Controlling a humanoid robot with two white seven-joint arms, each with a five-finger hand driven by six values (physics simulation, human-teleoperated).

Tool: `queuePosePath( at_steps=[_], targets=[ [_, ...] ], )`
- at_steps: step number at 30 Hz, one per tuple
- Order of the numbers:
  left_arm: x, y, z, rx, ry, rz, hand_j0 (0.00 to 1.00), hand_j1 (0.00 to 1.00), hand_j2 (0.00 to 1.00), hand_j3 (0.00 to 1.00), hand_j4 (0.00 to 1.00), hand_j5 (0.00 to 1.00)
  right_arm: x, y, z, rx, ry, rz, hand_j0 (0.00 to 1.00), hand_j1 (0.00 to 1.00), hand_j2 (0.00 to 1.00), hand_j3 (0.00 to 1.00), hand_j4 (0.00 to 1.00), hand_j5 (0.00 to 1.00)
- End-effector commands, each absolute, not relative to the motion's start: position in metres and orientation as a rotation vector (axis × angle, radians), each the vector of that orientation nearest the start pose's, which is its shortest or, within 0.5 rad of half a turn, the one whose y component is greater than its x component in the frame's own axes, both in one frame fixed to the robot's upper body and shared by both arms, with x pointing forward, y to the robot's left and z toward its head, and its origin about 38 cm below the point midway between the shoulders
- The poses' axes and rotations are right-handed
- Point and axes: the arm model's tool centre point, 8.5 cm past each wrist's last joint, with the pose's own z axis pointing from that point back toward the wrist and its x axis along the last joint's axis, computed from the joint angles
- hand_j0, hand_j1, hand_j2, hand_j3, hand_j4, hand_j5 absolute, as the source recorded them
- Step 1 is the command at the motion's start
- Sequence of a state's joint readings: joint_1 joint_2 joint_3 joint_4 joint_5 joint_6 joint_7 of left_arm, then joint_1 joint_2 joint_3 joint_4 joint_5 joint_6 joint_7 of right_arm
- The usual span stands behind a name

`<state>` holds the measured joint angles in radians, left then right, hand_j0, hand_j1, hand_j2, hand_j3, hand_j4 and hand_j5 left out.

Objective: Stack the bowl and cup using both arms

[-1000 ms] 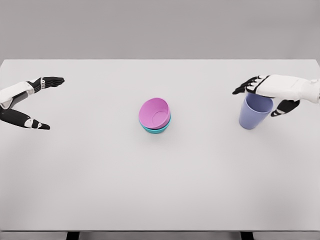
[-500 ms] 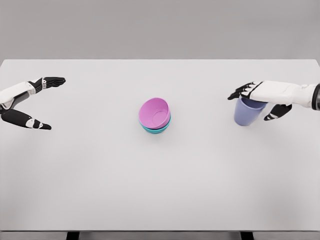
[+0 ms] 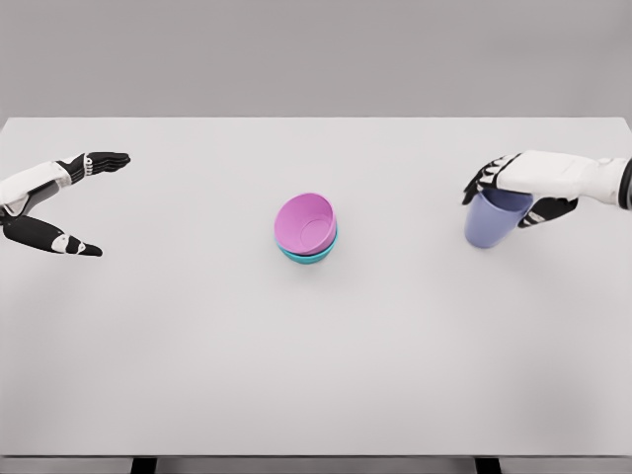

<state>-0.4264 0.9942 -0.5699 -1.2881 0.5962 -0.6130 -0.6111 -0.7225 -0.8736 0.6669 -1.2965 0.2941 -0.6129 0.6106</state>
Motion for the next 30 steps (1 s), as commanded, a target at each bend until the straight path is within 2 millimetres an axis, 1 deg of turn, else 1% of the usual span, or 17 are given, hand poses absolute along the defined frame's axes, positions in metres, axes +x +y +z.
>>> queuePosePath(
  at_steps=[1, 7, 10, 11, 12, 15, 17, 18, 19, 21, 22, 23, 25, 26, 28, 30],
  targets=[
    [0.397, 0.413, 0.202, -0.168, -1.639, -1.191, 1.00, 1.00, 1.00, 1.00, 1.00, 1.00, 0.451, -0.351, 0.221, -0.371, -1.264, 2.030, 0.64, 0.64, 0.64, 0.64, 0.64, 0.64],
    [0.397, 0.413, 0.201, -0.166, -1.636, -1.195, 1.00, 1.00, 1.00, 1.00, 1.00, 1.00, 0.455, -0.349, 0.234, -0.399, -1.291, 2.031, 0.64, 0.64, 0.64, 0.64, 0.64, 0.64],
    [0.397, 0.413, 0.201, -0.166, -1.636, -1.195, 1.00, 1.00, 1.00, 1.00, 1.00, 1.00, 0.458, -0.344, 0.241, -0.408, -1.312, 2.034, 0.64, 0.64, 0.64, 0.64, 0.64, 0.64],
    [0.397, 0.413, 0.201, -0.166, -1.636, -1.195, 1.00, 1.00, 1.00, 1.00, 1.00, 1.00, 0.459, -0.340, 0.241, -0.404, -1.324, 2.035, 0.64, 0.64, 0.64, 0.64, 0.64, 0.64],
    [0.397, 0.413, 0.201, -0.166, -1.636, -1.195, 1.00, 1.00, 1.00, 1.00, 1.00, 1.00, 0.461, -0.337, 0.246, -0.410, -1.338, 2.038, 0.64, 0.64, 0.64, 0.64, 0.64, 0.64],
    [0.397, 0.413, 0.201, -0.166, -1.636, -1.195, 1.00, 1.00, 1.00, 1.00, 1.00, 1.00, 0.467, -0.321, 0.255, -0.409, -1.389, 2.043, 0.65, 0.65, 0.65, 0.65, 0.65, 0.65],
    [0.397, 0.413, 0.201, -0.166, -1.636, -1.195, 1.00, 1.00, 1.00, 1.00, 1.00, 1.00, 0.471, -0.304, 0.256, -0.389, -1.433, 2.047, 0.65, 0.65, 0.65, 0.65, 0.65, 0.65],
    [0.397, 0.413, 0.201, -0.166, -1.636, -1.195, 1.00, 1.00, 1.00, 1.00, 1.00, 1.00, 0.471, -0.295, 0.255, -0.375, -1.454, 2.053, 0.65, 0.65, 0.65, 0.65, 0.65, 0.65],
    [0.397, 0.413, 0.201, -0.166, -1.636, -1.195, 1.00, 1.00, 1.00, 1.00, 1.00, 1.00, 0.471, -0.290, 0.256, -0.370, -1.466, 2.057, 0.65, 0.65, 0.65, 0.65, 0.65, 0.65],
    [0.397, 0.413, 0.201, -0.165, -1.635, -1.194, 1.00, 1.00, 1.00, 1.00, 1.00, 1.00, 0.471, -0.280, 0.262, -0.369, -1.496, 2.068, 0.65, 0.65, 0.65, 0.65, 0.65, 0.65],
    [0.397, 0.413, 0.201, -0.166, -1.636, -1.195, 1.00, 1.00, 1.00, 1.00, 1.00, 1.00, 0.473, -0.269, 0.268, -0.365, -1.529, 2.076, 0.65, 0.65, 0.65, 0.65, 0.65, 0.65],
    [0.397, 0.413, 0.201, -0.166, -1.636, -1.195, 1.00, 1.00, 1.00, 1.00, 1.00, 1.00, 0.472, -0.266, 0.269, -0.363, -1.538, 2.079, 0.65, 0.65, 0.65, 0.65, 0.65, 0.65],
    [0.397, 0.413, 0.201, -0.165, -1.635, -1.197, 1.00, 1.00, 1.00, 1.00, 1.00, 1.00, 0.469, -0.246, 0.274, -0.342, -1.592, 2.101, 0.65, 0.65, 0.65, 0.65, 0.65, 0.65],
    [0.397, 0.413, 0.201, -0.166, -1.636, -1.195, 1.00, 1.00, 1.00, 1.00, 1.00, 1.00, 0.470, -0.241, 0.275, -0.336, -1.606, 2.102, 0.65, 0.65, 0.65, 0.65, 0.65, 0.65],
    [0.397, 0.413, 0.201, -0.166, -1.636, -1.195, 1.00, 1.00, 1.00, 1.00, 1.00, 1.00, 0.471, -0.230, 0.284, -0.338, -1.642, 2.111, 0.65, 0.65, 0.65, 0.65, 0.65, 0.65],
    [0.397, 0.413, 0.201, -0.166, -1.636, -1.195, 1.00, 1.00, 1.00, 1.00, 1.00, 1.00, 0.473, -0.228, 0.297, -0.360, -1.667, 2.112, 0.65, 0.65, 0.65, 0.65, 0.65, 0.65]
  ],
)
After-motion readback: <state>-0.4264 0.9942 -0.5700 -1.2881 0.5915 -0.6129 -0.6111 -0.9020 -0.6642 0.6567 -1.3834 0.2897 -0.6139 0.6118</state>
